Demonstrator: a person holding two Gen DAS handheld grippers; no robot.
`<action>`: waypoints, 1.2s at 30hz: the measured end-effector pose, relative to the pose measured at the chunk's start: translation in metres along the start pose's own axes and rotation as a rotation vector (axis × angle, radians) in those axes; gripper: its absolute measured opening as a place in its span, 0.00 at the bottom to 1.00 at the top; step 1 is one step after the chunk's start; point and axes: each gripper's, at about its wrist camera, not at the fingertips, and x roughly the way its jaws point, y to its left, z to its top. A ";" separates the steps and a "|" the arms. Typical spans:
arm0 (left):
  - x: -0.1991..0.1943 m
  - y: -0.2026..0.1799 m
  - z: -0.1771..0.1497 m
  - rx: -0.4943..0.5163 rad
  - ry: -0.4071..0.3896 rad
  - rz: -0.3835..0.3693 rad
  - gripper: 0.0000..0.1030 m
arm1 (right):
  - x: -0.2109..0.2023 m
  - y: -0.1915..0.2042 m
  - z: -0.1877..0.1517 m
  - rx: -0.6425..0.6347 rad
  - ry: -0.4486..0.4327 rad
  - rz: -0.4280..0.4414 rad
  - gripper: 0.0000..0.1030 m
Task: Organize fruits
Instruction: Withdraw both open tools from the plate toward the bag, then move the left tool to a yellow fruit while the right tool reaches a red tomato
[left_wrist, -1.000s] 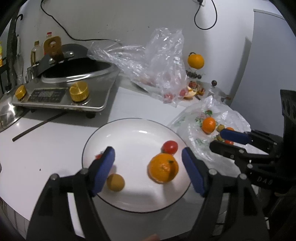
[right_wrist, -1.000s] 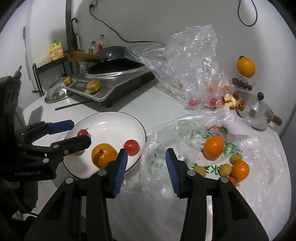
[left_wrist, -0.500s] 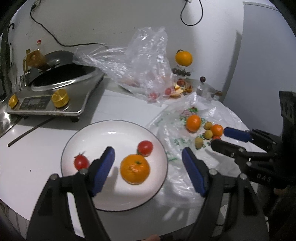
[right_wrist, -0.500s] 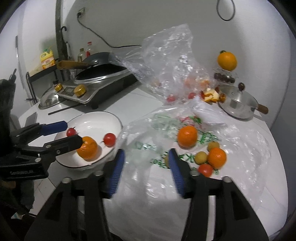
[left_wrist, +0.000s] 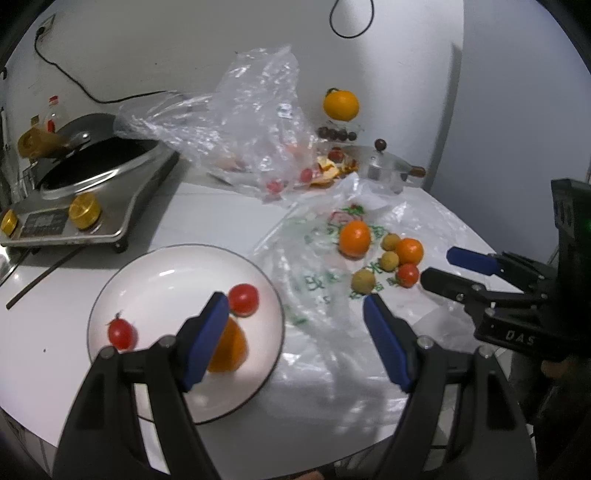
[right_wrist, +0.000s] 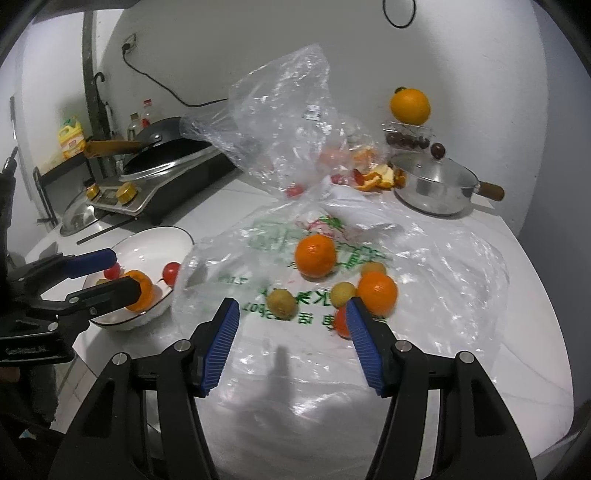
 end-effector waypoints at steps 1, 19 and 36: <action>0.001 -0.003 0.001 0.002 0.001 -0.006 0.74 | 0.000 -0.003 -0.001 0.004 0.000 -0.003 0.62; 0.037 -0.065 0.013 0.150 0.024 -0.077 0.73 | -0.005 -0.056 -0.023 0.078 0.000 -0.016 0.60; 0.094 -0.087 0.022 0.226 0.097 -0.096 0.46 | 0.014 -0.077 -0.026 0.089 0.030 0.004 0.48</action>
